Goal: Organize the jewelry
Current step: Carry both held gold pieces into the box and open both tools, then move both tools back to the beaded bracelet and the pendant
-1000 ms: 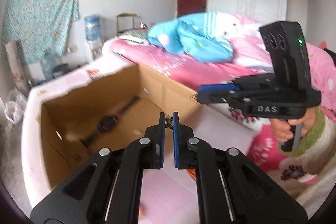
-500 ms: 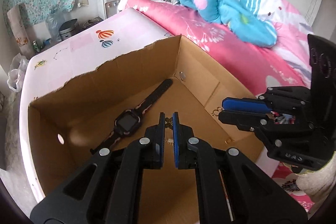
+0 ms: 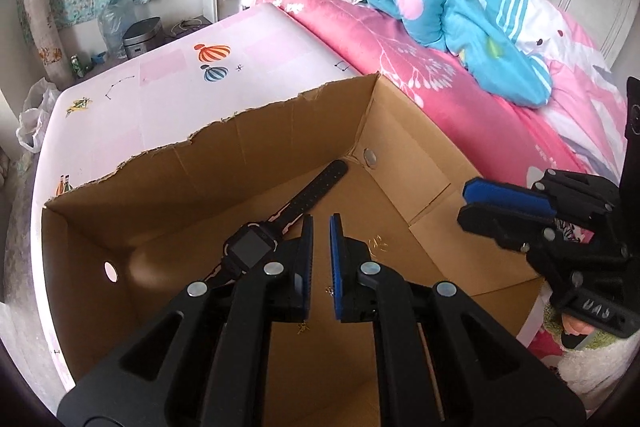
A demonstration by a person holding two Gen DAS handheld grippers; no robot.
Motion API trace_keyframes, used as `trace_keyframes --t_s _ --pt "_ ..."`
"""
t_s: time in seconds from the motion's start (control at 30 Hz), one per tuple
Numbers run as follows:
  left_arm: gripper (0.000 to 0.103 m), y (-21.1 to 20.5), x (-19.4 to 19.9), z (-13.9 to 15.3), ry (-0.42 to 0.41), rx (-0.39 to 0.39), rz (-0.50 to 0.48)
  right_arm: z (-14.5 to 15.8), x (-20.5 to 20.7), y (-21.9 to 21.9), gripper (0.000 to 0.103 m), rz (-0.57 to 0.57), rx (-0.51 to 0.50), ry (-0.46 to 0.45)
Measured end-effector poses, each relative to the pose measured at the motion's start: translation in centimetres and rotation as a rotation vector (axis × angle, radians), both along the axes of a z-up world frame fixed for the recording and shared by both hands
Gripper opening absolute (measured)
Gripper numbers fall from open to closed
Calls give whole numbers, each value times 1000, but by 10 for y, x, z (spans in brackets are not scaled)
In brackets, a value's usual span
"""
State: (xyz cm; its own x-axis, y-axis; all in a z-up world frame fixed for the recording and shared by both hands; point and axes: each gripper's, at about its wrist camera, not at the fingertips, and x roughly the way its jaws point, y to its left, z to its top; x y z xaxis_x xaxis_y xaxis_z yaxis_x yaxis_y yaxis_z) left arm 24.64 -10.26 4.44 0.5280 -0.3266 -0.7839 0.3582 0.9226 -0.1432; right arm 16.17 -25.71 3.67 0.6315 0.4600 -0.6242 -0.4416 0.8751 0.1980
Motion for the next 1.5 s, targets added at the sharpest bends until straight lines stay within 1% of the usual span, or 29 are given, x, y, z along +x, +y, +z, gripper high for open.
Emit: trace_keyframes --t_s 0.13,0.23,0.3,0.37,0.4,0.47,0.57,0.63,0.73,0.77,0.8,0.83,0.9,0.93,1.03,1.13,1.2,1.27,1.5 --pt "8 4 -10 10 -40 -25 -5 6 -3 -11 15 -13 47 -5" --pt "8 12 -25 22 -81 -66 1 10 -7 -22 16 -26 100 -2" --pt "9 22 -38 30 -109 -103 9 15 -13 -32 24 -43 134 -15" --pt "18 31 -55 37 -145 -128 27 20 -24 -40 36 -63 155 -44" --pt "23 37 -66 40 -173 -129 37 22 -28 -43 38 -73 162 -57" --pt "24 47 -88 42 -219 -119 58 24 -42 -51 41 -100 183 -84" --pt "26 66 -122 39 -247 -128 93 21 -64 -64 42 -146 221 -98" --pt "29 77 -140 34 -245 -128 122 13 -79 -72 42 -184 240 -85" --pt "30 91 -170 18 -227 -120 165 -8 -93 -79 43 -221 242 -17" --pt "30 95 -181 8 -201 -120 183 -14 -95 -80 43 -226 249 9" --pt "30 97 -187 1 -181 -122 188 -28 -98 -80 43 -228 266 65" --pt "31 99 -194 -7 -163 -126 189 -36 -100 -79 43 -233 269 101" --pt "31 98 -203 -22 -123 -148 194 -56 -102 -70 43 -238 240 175" --pt "31 96 -205 -29 -107 -153 193 -64 -104 -65 42 -239 222 198" --pt "31 81 -211 -55 -74 -100 175 -86 -108 -42 42 -227 161 260" --pt "30 66 -209 -69 -60 -55 150 -93 -107 -22 42 -194 128 284" --pt "31 55 -207 -76 -62 -20 125 -91 -105 -15 43 -175 113 279" --pt "30 48 -206 -81 -61 -4 104 -88 -105 -10 43 -163 95 267" --pt "29 37 -195 -98 -43 82 107 -87 -104 -10 42 -167 95 273"
